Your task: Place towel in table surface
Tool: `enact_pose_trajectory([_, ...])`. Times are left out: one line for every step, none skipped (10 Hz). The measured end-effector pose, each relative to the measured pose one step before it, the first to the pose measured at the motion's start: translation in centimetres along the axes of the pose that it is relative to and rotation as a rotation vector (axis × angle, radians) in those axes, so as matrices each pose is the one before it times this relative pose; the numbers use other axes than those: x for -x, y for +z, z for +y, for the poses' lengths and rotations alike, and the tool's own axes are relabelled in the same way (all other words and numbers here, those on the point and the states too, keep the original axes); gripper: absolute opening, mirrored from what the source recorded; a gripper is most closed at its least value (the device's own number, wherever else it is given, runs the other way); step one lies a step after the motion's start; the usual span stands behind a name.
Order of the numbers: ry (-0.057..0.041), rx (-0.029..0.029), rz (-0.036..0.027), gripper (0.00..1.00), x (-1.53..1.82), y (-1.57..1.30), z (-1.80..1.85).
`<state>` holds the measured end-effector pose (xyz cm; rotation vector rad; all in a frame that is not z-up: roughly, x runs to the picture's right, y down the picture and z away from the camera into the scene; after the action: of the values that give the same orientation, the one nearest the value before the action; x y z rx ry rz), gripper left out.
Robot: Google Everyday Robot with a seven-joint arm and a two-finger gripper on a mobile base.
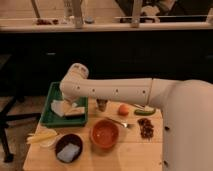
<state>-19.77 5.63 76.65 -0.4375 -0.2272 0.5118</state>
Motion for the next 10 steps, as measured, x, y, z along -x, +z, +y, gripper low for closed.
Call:
enact_pose_trajectory([0.00698, 0.00055, -0.00478, 0.8, 0.66, 0.724, 0.101])
enact_pose_trajectory([-0.0017, 0.00596, -0.00294, 0.8, 1.083, 0.925, 0.297])
enact_pose_trajectory([-0.00139, 0.00803, 0.00193, 0.8, 0.509, 0.674, -0.093])
enact_pose_trajectory([-0.00057, 0.00727, 0.00461, 0.8, 0.382, 0.732, -0.316])
enact_pose_trajectory([-0.00208, 0.01141, 0.0023, 0.8, 0.607, 0.614, 0.063])
enact_pose_trajectory([-0.00415, 0.01428, 0.00547, 0.8, 1.018, 1.288, -0.072])
enact_pose_trajectory([0.00258, 0.01268, 0.00651, 0.8, 0.621, 1.299, -0.249])
enact_pose_trajectory([0.00528, 0.00948, 0.00406, 0.8, 0.166, 0.749, -0.197])
enact_pose_trajectory([0.0121, 0.01007, 0.0051, 0.8, -0.097, 1.077, -0.392])
enact_pose_trajectory([0.00698, 0.01437, 0.00381, 0.8, 0.15, 0.879, -0.025])
